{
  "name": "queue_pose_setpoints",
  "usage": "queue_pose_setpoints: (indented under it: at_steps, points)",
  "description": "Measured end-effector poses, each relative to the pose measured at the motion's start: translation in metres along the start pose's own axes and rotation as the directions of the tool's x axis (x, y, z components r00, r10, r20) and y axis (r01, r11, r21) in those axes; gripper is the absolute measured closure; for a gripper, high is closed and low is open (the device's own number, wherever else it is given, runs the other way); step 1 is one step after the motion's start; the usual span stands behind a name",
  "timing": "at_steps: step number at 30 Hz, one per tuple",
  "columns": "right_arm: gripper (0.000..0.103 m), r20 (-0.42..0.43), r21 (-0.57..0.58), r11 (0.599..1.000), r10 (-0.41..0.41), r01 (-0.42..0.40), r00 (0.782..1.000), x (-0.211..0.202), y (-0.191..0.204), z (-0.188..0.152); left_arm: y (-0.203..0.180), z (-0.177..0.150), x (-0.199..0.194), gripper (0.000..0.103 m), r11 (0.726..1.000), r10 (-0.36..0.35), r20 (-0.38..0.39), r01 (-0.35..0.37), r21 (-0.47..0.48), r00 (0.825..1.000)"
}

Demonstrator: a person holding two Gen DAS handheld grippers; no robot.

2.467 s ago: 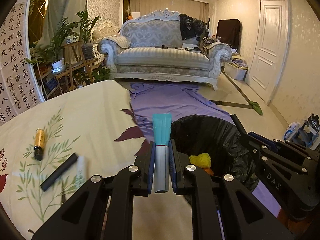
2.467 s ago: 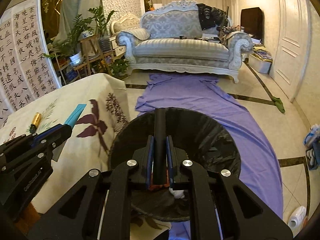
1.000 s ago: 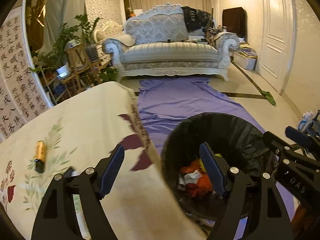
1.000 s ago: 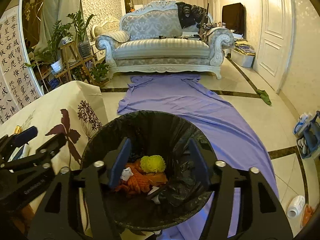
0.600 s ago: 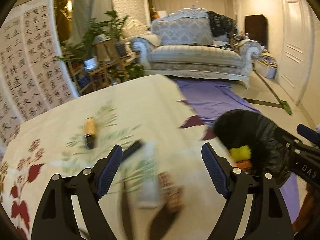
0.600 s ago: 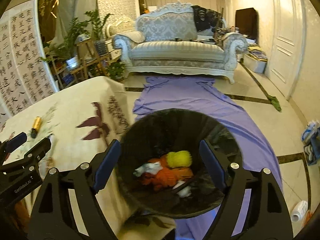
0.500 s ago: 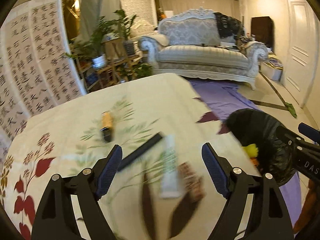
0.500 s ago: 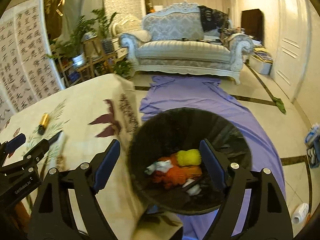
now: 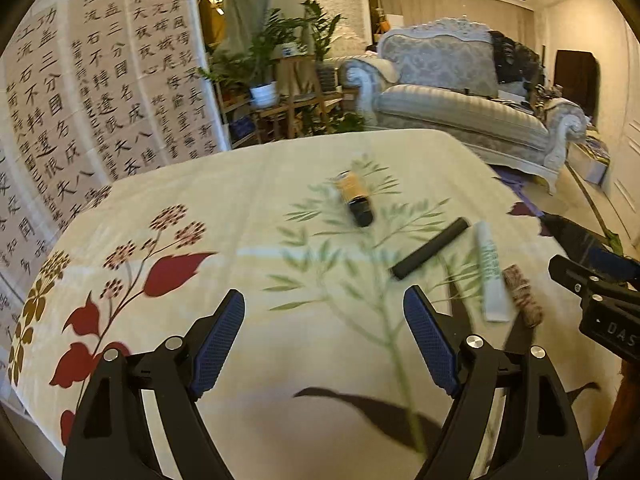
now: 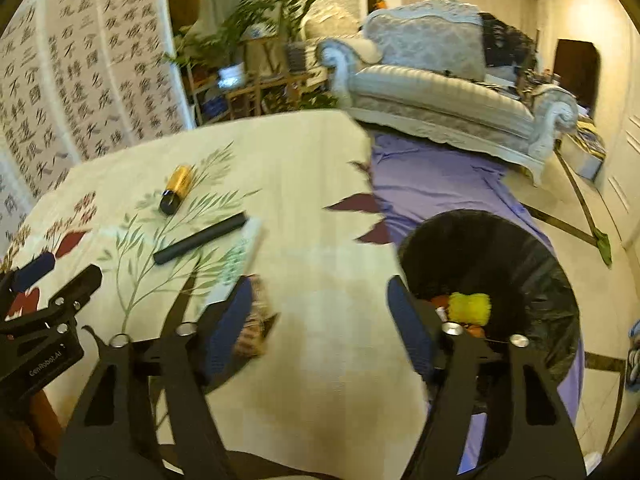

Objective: Collect trash
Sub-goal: 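Grasp the white toothpaste tube with the left tool while the right tool grasps the twine bundle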

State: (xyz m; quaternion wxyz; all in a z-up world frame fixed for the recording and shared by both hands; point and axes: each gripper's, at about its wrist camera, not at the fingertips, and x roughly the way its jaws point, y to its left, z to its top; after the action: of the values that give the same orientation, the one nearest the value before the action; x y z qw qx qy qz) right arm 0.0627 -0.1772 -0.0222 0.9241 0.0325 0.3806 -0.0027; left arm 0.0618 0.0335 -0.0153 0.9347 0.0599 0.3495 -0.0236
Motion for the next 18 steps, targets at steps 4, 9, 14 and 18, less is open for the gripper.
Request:
queue_pose_setpoints:
  at_steps: [4, 9, 14, 18]
  points:
    - [0.055, -0.041, -0.04, 0.999, 0.02, -0.022, 0.999, 0.008, 0.017, -0.003, 0.014, -0.006, 0.002, 0.024, 1.0, 0.006, -0.017, -0.006, -0.023, 1.0]
    - [0.075, -0.09, -0.074, 0.997, 0.029, -0.036, 0.996, 0.017, 0.028, -0.006, 0.02, -0.009, 0.006, 0.024, 0.999, -0.019, -0.032, 0.017, -0.042, 0.999]
    - [0.086, -0.107, -0.086, 0.995, 0.043, -0.053, 0.993, 0.019, 0.03, -0.011, 0.013, -0.008, 0.01, 0.024, 0.997, -0.063, -0.049, 0.061, -0.045, 0.997]
    - [0.087, -0.093, -0.074, 0.996, 0.037, -0.044, 0.995, 0.014, 0.023, -0.01, 0.0, -0.006, 0.011, 0.024, 0.995, -0.098, -0.057, 0.095, -0.037, 0.994]
